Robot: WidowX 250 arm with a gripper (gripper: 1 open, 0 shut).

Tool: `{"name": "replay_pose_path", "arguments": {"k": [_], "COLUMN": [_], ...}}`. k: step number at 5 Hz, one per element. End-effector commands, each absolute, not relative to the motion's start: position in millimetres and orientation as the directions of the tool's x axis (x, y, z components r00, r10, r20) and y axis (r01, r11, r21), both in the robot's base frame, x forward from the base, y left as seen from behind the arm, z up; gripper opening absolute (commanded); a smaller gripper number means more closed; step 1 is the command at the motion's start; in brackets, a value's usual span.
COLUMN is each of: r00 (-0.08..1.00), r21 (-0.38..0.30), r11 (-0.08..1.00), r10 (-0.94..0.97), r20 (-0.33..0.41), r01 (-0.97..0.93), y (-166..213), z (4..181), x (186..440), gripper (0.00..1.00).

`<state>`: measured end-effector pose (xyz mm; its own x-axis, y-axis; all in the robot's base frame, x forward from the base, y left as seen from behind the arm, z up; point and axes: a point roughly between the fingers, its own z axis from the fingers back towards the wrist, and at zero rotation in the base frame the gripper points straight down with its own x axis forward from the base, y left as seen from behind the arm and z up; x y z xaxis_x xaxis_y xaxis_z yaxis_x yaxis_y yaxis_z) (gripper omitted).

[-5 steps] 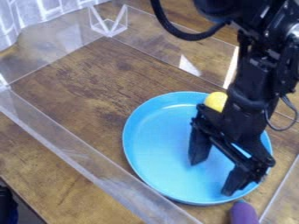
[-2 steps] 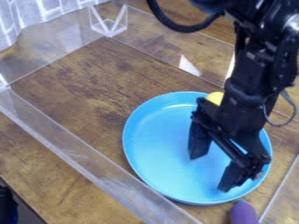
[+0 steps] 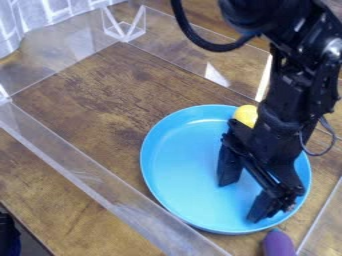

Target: Put the purple eggplant on the blue tray

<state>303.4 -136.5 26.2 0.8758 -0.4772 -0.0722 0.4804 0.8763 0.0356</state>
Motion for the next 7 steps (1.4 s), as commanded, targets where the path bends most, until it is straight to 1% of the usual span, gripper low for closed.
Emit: {"name": "replay_pose_path", "arguments": {"k": [1, 2, 3, 4, 6, 7], "r00": [0.894, 0.903, 0.892, 0.877, 0.896, 0.897], "r21": [0.049, 0.062, 0.08, 0.092, 0.09, 0.085], "r11": [0.893, 0.901, 0.89, 0.874, 0.893, 0.894], "r10": [-0.447, -0.429, -0.451, -0.481, -0.444, -0.442], "r20": [-0.014, -0.003, 0.006, 0.012, 0.019, 0.011], "r01": [0.447, 0.429, 0.449, 0.478, 0.44, 0.44], "y": [-131.7, -127.5, -129.7, -134.2, -126.9, -123.7], "z": [43.1, 49.5, 61.2, 68.7, 87.2, 88.5], "x": [321.0, 328.9, 339.9, 348.9, 363.8, 373.8], "gripper": [1.0, 1.0, 1.0, 1.0, 1.0, 1.0]}}
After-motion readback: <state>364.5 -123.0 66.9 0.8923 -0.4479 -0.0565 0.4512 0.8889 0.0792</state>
